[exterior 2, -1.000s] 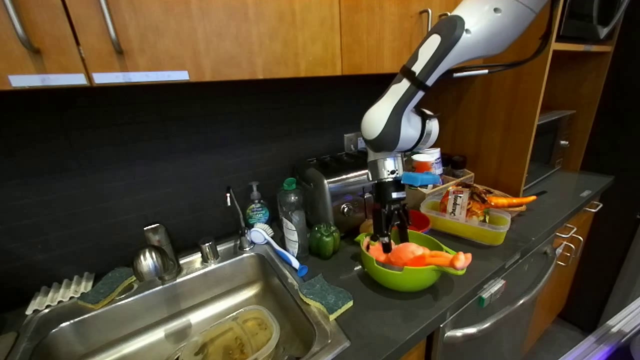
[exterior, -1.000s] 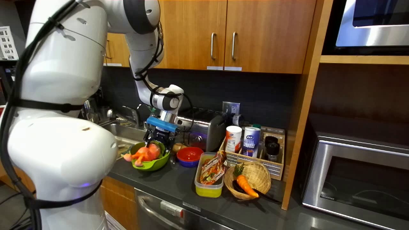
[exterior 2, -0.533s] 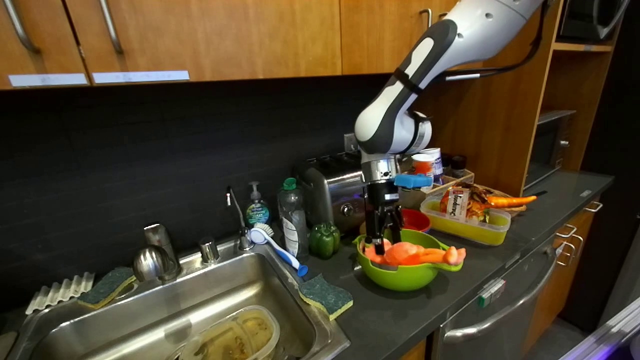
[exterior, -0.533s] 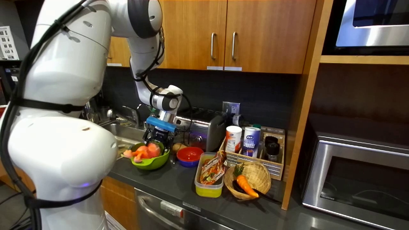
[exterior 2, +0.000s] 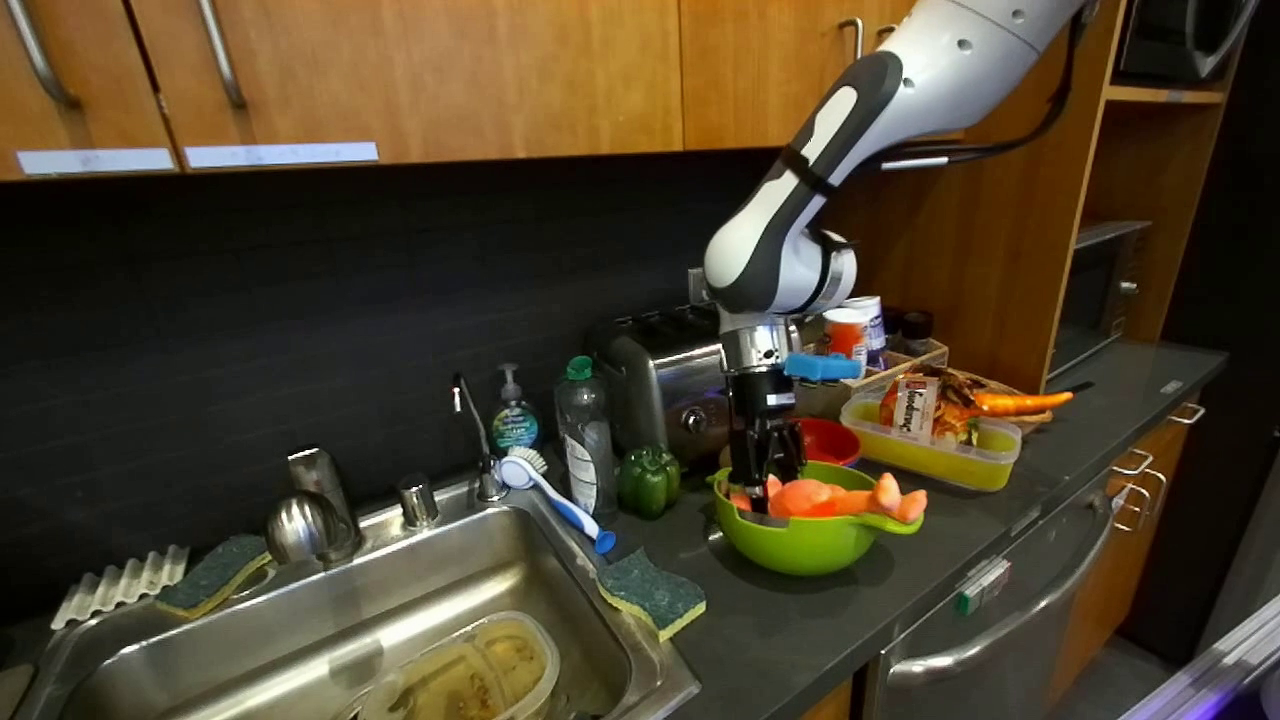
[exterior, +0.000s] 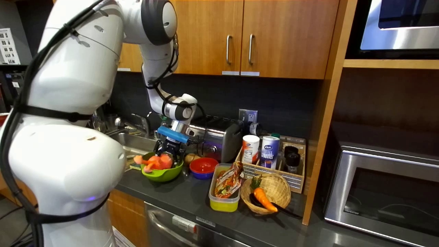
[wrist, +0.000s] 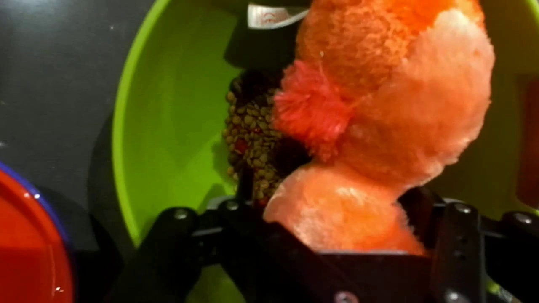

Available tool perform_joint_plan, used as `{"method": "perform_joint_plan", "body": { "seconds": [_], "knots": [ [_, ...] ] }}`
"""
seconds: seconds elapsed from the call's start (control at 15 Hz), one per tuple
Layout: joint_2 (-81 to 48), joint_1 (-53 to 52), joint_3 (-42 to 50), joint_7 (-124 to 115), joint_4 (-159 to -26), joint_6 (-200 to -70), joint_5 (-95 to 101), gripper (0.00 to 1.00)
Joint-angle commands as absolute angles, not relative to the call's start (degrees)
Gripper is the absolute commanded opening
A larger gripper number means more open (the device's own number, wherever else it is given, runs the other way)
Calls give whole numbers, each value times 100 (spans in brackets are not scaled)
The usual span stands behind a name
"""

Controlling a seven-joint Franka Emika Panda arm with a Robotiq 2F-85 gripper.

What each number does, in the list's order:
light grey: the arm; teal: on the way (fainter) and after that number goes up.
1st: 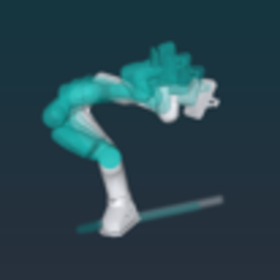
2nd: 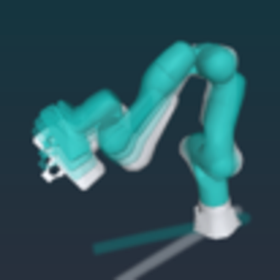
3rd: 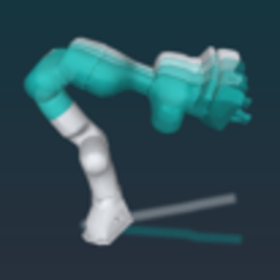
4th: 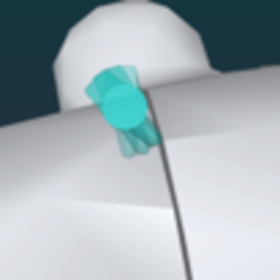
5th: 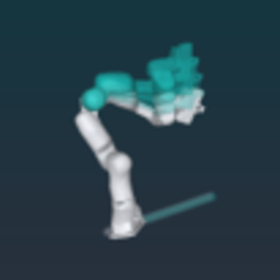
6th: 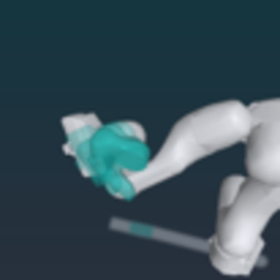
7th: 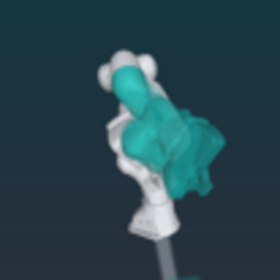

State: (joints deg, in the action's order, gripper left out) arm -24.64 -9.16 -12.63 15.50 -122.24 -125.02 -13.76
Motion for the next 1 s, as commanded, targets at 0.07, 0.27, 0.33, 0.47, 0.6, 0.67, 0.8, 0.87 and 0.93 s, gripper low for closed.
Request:
{"method": "perform_joint_plan", "body": {
  "seconds": [0.07,0.27,0.33,0.47,0.6,0.67,0.8,0.87,0.93],
  "knots": [
    [-2818,-843,-1353,1505,-12046,-12260,-1470,44],
    [-2927,-870,-1374,1433,-11955,-12175,-1444,22],
    [-2937,-877,-1374,1411,-11930,-12143,-1432,16],
    [-2925,-907,-1371,1354,-11896,-12093,-1406,6],
    [-2885,-934,-1372,1288,-11901,-12070,-1394,6],
    [-2843,-952,-1373,1247,-11931,-12096,-1387,5],
    [-2711,-1007,-1379,1133,-12043,-12191,-1370,5],
    [-2660,-1021,-1393,1094,-12076,-12183,-1387,6],
    [-2593,-1041,-1409,1066,-12119,-12202,-1399,6]
  ]
}}
